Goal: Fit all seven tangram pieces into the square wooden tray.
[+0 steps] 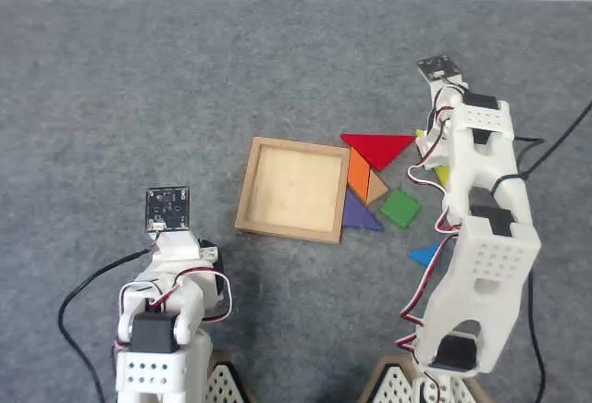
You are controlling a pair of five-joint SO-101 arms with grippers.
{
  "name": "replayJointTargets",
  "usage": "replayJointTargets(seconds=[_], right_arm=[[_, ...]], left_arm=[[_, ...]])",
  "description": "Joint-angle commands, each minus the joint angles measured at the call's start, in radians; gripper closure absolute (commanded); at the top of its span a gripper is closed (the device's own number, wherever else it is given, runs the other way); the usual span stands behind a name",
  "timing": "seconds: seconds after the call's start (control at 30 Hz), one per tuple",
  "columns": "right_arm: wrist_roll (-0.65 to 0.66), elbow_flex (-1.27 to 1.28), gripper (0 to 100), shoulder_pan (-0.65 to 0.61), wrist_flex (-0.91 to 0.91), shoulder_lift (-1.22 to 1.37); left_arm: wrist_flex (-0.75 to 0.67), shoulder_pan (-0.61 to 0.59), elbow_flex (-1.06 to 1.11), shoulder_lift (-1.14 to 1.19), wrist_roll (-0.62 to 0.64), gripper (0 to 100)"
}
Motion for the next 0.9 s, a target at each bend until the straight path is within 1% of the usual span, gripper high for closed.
replayJointTargets(seconds=[0.0, 0.1, 0.27, 0.3, 0.4, 0.5, 0.57, 0.67, 0.87], right_arm=[[0.021, -0.041, 71.6, 0.025, -0.035, 0.007], [0.054, -0.041, 71.6, 0.022, -0.035, 0.008], [0.058, -0.043, 71.4, 0.030, -0.079, 0.005], [0.060, -0.043, 70.1, 0.030, -0.082, 0.005], [0.066, -0.044, 61.8, 0.030, -0.082, 0.007], [0.140, -0.049, 57.0, 0.024, -0.076, 0.016], [0.143, -0.048, 58.1, 0.024, -0.076, 0.016], [0.133, -0.046, 62.7, 0.024, -0.076, 0.016], [0.130, -0.046, 77.2, 0.012, -0.038, 0.016]], left_arm=[[0.002, -0.006, -0.013, -0.020, -0.011, 99], [0.002, -0.006, -0.013, -0.020, -0.011, 99], [0.002, -0.006, -0.013, -0.020, -0.011, 99], [0.002, -0.006, -0.013, -0.020, -0.011, 99], [0.002, -0.006, -0.013, -0.020, -0.011, 99], [0.002, -0.006, -0.013, -0.020, -0.011, 99], [0.002, -0.006, -0.013, -0.020, -0.011, 99], [0.002, -0.006, -0.013, -0.020, -0.011, 99], [0.002, -0.006, -0.013, -0.020, -0.011, 99]])
